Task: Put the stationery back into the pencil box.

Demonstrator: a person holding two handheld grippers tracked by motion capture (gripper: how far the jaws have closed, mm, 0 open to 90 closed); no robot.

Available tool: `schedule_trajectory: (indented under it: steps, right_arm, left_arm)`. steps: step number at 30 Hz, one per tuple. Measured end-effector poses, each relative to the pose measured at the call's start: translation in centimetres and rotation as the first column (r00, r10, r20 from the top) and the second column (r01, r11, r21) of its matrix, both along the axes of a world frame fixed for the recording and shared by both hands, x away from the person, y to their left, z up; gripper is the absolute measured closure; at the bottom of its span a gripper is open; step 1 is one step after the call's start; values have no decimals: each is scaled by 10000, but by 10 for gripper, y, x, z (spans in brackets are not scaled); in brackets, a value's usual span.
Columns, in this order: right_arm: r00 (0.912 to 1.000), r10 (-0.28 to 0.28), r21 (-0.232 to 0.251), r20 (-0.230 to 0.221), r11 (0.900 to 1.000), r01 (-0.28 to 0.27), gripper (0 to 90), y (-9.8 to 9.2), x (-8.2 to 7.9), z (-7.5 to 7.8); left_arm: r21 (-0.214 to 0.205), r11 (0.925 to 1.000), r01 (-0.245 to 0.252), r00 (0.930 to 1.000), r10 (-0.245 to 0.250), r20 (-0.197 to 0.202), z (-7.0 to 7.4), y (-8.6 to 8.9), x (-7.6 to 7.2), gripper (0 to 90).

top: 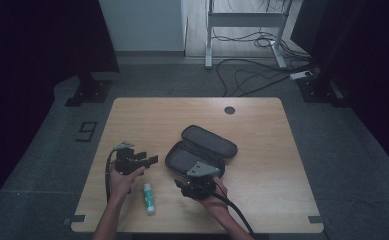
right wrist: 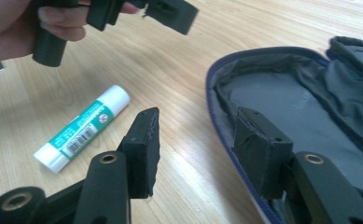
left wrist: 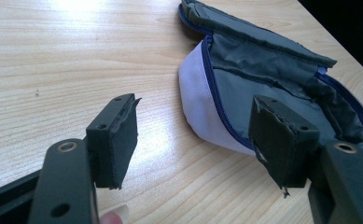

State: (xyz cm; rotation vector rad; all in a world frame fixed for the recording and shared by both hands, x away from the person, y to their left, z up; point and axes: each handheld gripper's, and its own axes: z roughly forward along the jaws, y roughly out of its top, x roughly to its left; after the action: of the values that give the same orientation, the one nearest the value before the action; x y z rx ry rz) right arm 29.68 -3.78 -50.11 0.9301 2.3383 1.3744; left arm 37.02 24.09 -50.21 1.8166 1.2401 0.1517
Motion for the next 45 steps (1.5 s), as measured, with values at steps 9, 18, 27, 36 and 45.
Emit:
schedule_trajectory:
  steps: [9,18,27,36,45]
  right_arm:
    - [9992,350,-52,-206,9994,-352,490,19,-4,-5]
    - [9995,305,-21,-101,9995,-305,487,40,-10,-13]
    - [9982,524,274,-302,9983,-516,485,61,-13,-19]
    - [9983,487,171,-310,9987,-482,467,77,-20,-24]
    - [9977,579,-134,-348,9982,-584,434,93,-24,-30]
  left_arm:
    - [-55,10000,-55,10000,55,-57,-1,4,0,333]
    - [-182,9998,-56,10000,56,4,2,8,-1,334]
    - [-289,9995,-94,10000,94,-2,4,11,-1,334]
    - [-317,9995,-59,10000,57,-55,2,12,-1,333]
    - [-485,9985,-254,9996,260,107,4,15,-3,341]
